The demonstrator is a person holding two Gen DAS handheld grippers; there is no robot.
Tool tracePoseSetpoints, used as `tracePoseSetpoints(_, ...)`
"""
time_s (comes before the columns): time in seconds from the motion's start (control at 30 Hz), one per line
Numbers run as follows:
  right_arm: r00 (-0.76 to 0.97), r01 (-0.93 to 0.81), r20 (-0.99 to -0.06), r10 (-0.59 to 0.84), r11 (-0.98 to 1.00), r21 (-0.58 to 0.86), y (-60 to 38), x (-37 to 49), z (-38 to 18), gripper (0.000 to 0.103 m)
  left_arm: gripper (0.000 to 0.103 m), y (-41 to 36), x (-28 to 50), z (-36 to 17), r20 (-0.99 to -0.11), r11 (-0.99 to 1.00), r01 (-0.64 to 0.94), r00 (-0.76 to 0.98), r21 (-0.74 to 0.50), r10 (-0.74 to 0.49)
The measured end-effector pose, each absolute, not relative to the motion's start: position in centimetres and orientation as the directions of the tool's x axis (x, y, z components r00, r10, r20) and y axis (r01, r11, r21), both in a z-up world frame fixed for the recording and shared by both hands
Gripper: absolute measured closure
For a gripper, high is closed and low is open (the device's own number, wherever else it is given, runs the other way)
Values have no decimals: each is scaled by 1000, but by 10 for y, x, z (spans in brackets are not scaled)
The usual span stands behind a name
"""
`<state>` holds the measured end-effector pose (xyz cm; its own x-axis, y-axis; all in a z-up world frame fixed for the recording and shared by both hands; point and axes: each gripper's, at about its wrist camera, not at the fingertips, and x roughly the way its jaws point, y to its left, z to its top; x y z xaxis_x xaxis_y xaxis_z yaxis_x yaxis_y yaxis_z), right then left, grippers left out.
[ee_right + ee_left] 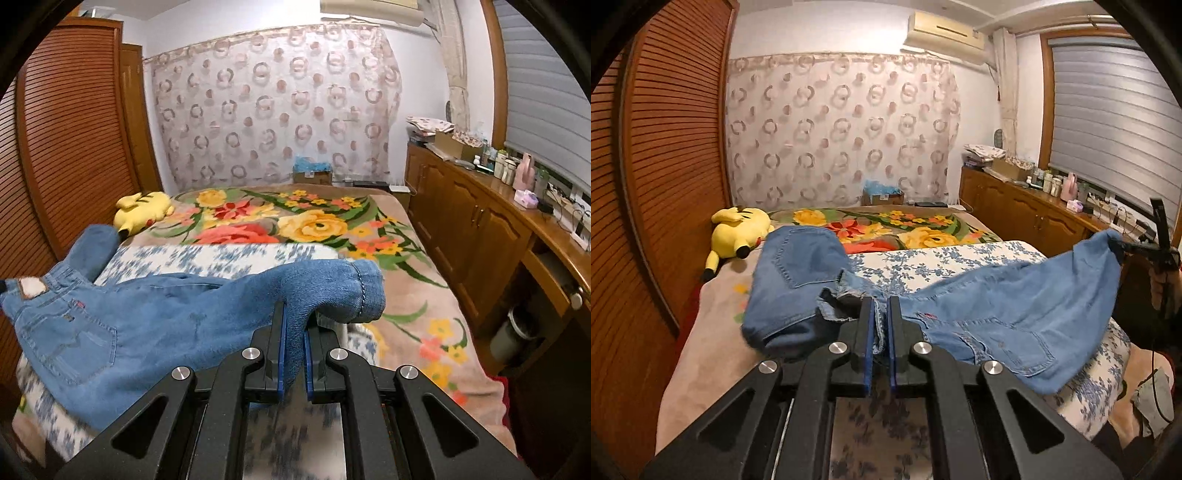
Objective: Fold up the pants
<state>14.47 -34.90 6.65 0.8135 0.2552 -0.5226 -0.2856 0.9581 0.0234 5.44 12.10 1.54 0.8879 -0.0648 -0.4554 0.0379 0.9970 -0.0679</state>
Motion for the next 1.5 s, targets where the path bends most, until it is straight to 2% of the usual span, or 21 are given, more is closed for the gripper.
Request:
tracePoseSetpoints(0.17,783,-322,-541,307,944,70,-368,107,59,96,96,135,28,8,-471,998,-1,881,-70,-32)
tracePoseSetpoints(0.37,731,-286,-613,301,950,125,-386,99,19,96,96,142,28,-40,-570,995,-34,822,-91,-23)
tracePoseSetpoints(0.5,707,-251,-640,303,952,173,-400,111,1,95,96,142,25,-63,-605,994,-61,796,-95,-9)
tracePoseSetpoints(0.83,707,-203,-657,261,965,165,-383,122,-6,95,96,136,10,-65,-607,994,-72,794,-76,11)
tracePoseSetpoints(1.03,724,-191,-640,258,966,174,-381,97,-9,87,95,129,5,-55,-588,996,-63,809,-63,14)
tracePoseSetpoints(1.07,726,-187,-638,257,966,177,-382,94,-10,84,90,128,4,-53,-584,996,-60,812,-63,13)
tracePoseSetpoints(1.1,727,-183,-636,257,966,181,-386,91,-12,82,76,126,3,-51,-578,996,-56,816,-67,7)
tracePoseSetpoints(1.17,731,-176,-632,257,966,189,-389,89,-12,67,59,123,3,-47,-564,996,-45,826,-79,-7)
tracePoseSetpoints(1.23,740,-167,-626,245,969,182,-394,88,-14,62,52,119,5,-44,-547,997,-25,837,-79,-23)
tracePoseSetpoints(1.27,745,-159,-624,237,971,180,-395,89,-14,61,40,118,7,-44,-546,997,-24,837,-80,-24)
tracePoseSetpoints(1.3,747,-156,-621,238,970,184,-398,87,-15,61,22,117,10,-45,-549,996,-21,835,-92,-33)
tracePoseSetpoints(1.33,749,-151,-618,238,970,190,-400,87,-14,61,18,117,12,-45,-551,994,-16,833,-107,-46)
tracePoseSetpoints(1.5,760,-141,-608,231,971,192,-405,85,-14,61,18,108,27,-53,-575,991,3,814,-134,-80)
